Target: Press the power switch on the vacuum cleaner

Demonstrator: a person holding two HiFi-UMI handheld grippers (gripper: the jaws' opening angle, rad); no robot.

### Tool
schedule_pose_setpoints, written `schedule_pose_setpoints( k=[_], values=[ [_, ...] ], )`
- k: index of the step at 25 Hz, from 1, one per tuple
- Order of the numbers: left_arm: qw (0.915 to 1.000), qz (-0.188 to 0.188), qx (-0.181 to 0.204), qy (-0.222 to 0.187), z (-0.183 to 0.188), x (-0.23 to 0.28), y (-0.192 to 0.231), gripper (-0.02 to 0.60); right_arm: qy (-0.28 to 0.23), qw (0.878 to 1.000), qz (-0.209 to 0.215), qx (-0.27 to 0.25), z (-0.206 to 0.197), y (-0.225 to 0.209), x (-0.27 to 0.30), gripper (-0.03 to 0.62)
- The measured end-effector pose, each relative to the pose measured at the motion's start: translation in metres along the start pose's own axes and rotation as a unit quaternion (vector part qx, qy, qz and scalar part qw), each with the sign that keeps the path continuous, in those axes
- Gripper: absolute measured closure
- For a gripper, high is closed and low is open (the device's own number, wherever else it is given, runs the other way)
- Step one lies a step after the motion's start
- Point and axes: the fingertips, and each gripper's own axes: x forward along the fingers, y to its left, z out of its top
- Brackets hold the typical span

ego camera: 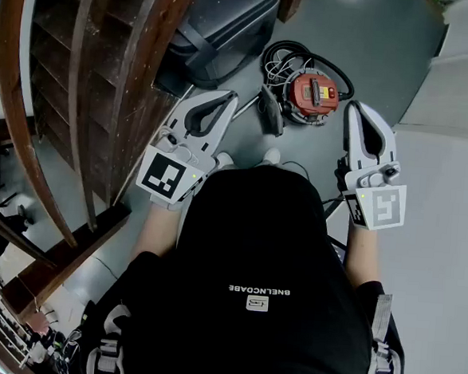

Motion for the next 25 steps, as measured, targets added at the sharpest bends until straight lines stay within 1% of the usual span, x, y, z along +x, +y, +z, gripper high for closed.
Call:
schedule_pose_setpoints(
  k=[4, 11, 14, 18, 21, 25],
  values=[
    [0.9998, -0.009, -0.020, -0.002, 0.001, 0.016, -0.002, 0.566, 0.000, 1.000, -0.005, 0.004, -0.001, -0.012, 0.000, 0.568],
    [0.9995, -0.027, -0.016, 0.008, -0.002, 0.043, -0.004, 0.566, -0.011, 1.000, -0.009, 0.024, -0.003, -0.032, 0.004, 0.568],
    [0.9994, -0.028, -0.017, 0.011, -0.003, 0.057, -0.007, 0.566, -0.017, 0.999, -0.026, 0.039, -0.004, -0.055, -0.004, 0.566],
    [0.9992, -0.030, -0.017, 0.018, -0.006, 0.081, -0.014, 0.566, -0.011, 0.998, -0.048, 0.046, -0.012, -0.093, -0.016, 0.566],
    [0.9992, -0.027, -0.014, 0.026, -0.006, 0.105, -0.025, 0.566, -0.006, 0.998, -0.048, 0.048, -0.017, -0.116, -0.024, 0.568],
    [0.9987, -0.021, -0.005, 0.046, -0.009, 0.132, -0.039, 0.566, 0.013, 0.998, -0.040, 0.047, -0.030, -0.142, -0.028, 0.566]
  ],
)
